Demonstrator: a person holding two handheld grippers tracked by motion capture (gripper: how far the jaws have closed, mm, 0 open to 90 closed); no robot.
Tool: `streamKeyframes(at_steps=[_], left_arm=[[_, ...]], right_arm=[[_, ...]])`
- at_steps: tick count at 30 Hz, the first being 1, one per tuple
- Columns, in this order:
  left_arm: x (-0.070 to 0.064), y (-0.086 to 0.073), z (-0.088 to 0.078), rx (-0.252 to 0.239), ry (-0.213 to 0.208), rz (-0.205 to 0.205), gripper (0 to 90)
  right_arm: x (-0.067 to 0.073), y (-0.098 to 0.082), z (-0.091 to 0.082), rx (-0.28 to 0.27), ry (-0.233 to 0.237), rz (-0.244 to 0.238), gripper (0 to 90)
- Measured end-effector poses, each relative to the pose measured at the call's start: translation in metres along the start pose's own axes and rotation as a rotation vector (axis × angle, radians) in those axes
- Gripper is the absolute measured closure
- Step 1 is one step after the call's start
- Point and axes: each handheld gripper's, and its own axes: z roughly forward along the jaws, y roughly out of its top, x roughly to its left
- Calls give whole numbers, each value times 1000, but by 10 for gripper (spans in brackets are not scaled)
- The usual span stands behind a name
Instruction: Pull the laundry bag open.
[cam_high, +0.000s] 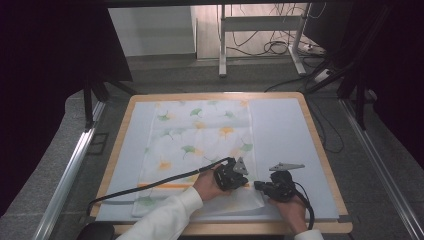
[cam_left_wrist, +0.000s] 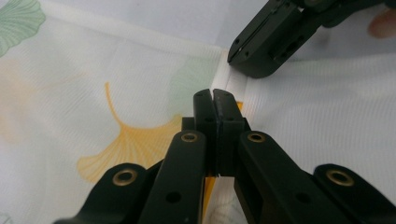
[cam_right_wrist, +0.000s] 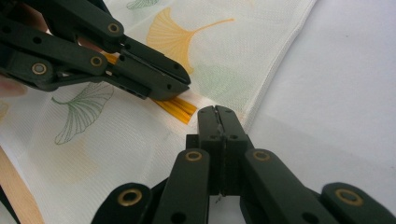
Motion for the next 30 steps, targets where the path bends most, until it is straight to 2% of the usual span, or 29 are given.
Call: streamKeyframes(at_steps=[4, 18, 20, 25, 30], left_arm=[[-2, -1, -2, 17, 16, 20, 900], [-2, -2, -4, 21, 19, 16, 900], [-1, -3, -5, 20, 13, 10, 900], [7, -9, -6, -10, -32, -52, 900], [6, -10, -7, -1, -13, -33, 900]], right_arm=[[0, 0, 0, -2, 2, 0, 895], [-1, 0, 0, -4, 8, 0, 895], [-1, 0, 0, -4, 9, 0, 895], [-1, 0, 0, 2, 9, -2, 895], [-2, 0, 0, -1, 12, 1, 895]])
